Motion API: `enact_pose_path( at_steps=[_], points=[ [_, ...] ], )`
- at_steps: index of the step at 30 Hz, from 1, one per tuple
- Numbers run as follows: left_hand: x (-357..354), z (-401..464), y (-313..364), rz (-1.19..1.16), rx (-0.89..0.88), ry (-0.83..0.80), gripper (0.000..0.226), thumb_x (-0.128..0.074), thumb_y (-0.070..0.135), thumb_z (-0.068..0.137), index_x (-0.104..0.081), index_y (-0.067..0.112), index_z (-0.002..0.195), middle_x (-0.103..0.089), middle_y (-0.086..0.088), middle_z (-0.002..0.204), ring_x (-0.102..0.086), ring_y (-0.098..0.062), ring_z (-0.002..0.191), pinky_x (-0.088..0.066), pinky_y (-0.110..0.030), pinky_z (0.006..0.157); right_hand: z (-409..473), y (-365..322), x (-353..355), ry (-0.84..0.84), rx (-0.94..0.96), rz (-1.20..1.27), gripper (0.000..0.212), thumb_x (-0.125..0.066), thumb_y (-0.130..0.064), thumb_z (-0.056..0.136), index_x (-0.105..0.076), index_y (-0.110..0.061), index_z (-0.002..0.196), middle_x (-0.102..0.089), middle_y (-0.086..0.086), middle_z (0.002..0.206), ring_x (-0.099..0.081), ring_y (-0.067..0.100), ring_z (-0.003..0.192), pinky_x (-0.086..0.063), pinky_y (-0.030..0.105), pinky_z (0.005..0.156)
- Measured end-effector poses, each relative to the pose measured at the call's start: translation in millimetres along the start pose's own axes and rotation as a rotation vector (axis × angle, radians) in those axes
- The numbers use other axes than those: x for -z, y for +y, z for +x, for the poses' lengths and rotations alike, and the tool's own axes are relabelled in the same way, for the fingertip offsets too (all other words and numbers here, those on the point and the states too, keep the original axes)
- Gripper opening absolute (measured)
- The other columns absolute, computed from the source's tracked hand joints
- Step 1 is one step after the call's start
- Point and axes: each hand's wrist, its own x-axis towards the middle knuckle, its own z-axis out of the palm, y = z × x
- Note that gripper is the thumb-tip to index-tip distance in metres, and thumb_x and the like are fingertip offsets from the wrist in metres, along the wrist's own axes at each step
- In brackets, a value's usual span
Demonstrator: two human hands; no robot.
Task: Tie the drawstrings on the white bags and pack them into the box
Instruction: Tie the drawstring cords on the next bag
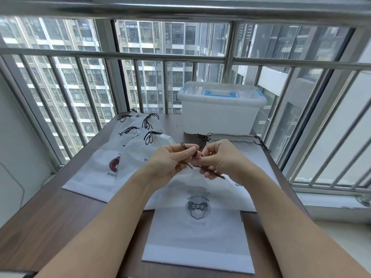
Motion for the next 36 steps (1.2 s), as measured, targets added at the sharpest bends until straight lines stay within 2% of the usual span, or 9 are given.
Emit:
enact_pose_path(
  at_steps=[4, 7, 13, 17, 21, 27, 29, 32, 36],
  points=[
    [1.7, 0.9, 1.5, 0.025, -0.01, -0.012, 0.017, -0.076, 0.016, 0.072, -0.078, 0.012, 0.088, -0.074, -0.007, 0.085, -0.057, -0.011, 0.068, -0.048, -0.015, 0.064, 5.3, 3.5, 1.7, 0.099, 0.071, -0.131, 0.041, -0.085, -0.029, 0.079, -0.053, -0.02, 0.055, -0.042, 0.002, 0.055, -0.032, 0.013, 0.049, -0.025, 0.022, 0.047],
    [1.1, 0.9, 2.1, 0.119, -0.099, 0.047, 0.008, -0.075, 0.007, 0.08, -0.078, 0.013, 0.083, -0.074, -0.008, 0.08, -0.057, -0.014, 0.068, -0.048, -0.019, 0.064, 6.2, 1.6, 3.2, 0.066, 0.053, -0.094, 0.044, -0.08, -0.023, 0.082, -0.052, -0.022, 0.048, -0.035, 0.001, 0.059, -0.027, 0.014, 0.059, -0.02, 0.027, 0.054],
    [-1.4, 2.1, -3.9, 0.522, -0.505, 0.25, 0.014, -0.077, 0.002, 0.082, -0.079, 0.016, 0.082, -0.074, 0.0, 0.067, -0.062, -0.008, 0.059, -0.05, -0.019, 0.061, 8.4, 2.4, 4.7, -0.046, 0.033, 0.215, 0.027, -0.071, -0.017, 0.085, -0.069, -0.02, 0.059, -0.061, -0.003, 0.068, -0.039, 0.012, 0.061, -0.025, 0.026, 0.058],
    [1.6, 7.6, -10.8, 0.678, -0.675, 0.424, 0.024, -0.075, 0.0, 0.081, -0.078, 0.024, 0.079, -0.072, -0.004, 0.065, -0.056, -0.012, 0.054, -0.049, -0.028, 0.055, 11.8, 4.6, 5.2, -0.073, -0.043, 0.323, 0.014, -0.065, -0.019, 0.087, -0.066, -0.014, 0.074, -0.063, 0.003, 0.077, -0.039, 0.009, 0.056, -0.026, 0.02, 0.051],
    [-4.3, 6.2, -11.0, 0.457, -0.584, 0.411, 0.022, -0.074, -0.002, 0.083, -0.078, 0.02, 0.083, -0.076, 0.002, 0.076, -0.071, -0.017, 0.066, -0.059, -0.034, 0.071, 11.1, 5.0, 5.4, -0.166, -0.097, 0.377, 0.026, -0.053, -0.025, 0.097, -0.07, -0.009, 0.086, -0.064, 0.003, 0.077, -0.044, 0.006, 0.054, -0.031, 0.015, 0.048],
    [-12.6, 2.3, -7.8, 0.19, -0.47, 0.332, 0.015, -0.073, -0.003, 0.084, -0.076, 0.011, 0.087, -0.077, 0.0, 0.079, -0.07, -0.011, 0.067, -0.055, -0.022, 0.069, 13.1, 5.7, 2.5, -0.162, -0.161, 0.399, 0.043, -0.047, -0.045, 0.102, -0.071, -0.009, 0.102, -0.069, 0.003, 0.08, -0.056, 0.002, 0.056, -0.039, 0.012, 0.047],
    [-15.2, 1.0, -7.0, 0.181, -0.461, 0.291, 0.014, -0.07, -0.005, 0.085, -0.076, 0.007, 0.089, -0.077, -0.002, 0.078, -0.07, -0.013, 0.067, -0.055, -0.023, 0.067, 14.8, 7.9, 1.1, -0.175, -0.151, 0.428, 0.042, -0.047, -0.046, 0.101, -0.072, -0.013, 0.104, -0.07, 0.001, 0.087, -0.059, 0.004, 0.067, -0.041, 0.012, 0.053],
    [-18.1, -0.8, -7.0, 0.14, -0.436, 0.208, 0.013, -0.067, -0.009, 0.086, -0.073, 0.0, 0.092, -0.077, -0.008, 0.08, -0.074, -0.02, 0.067, -0.057, -0.024, 0.063, 20.2, 14.0, -3.2, -0.154, -0.114, 0.493, 0.037, -0.05, -0.043, 0.101, -0.073, -0.018, 0.115, -0.073, 0.002, 0.098, -0.056, 0.015, 0.088, -0.043, 0.023, 0.075],
    [-16.8, -0.9, -7.2, 0.169, -0.445, 0.208, 0.012, -0.07, -0.006, 0.085, -0.075, 0.002, 0.092, -0.078, -0.008, 0.085, -0.074, -0.018, 0.072, -0.056, -0.022, 0.064, 20.7, 15.9, -7.0, -0.121, -0.136, 0.539, 0.034, -0.051, -0.041, 0.102, -0.068, -0.016, 0.118, -0.073, 0.002, 0.092, -0.059, 0.016, 0.087, -0.046, 0.024, 0.085]
  ],
)
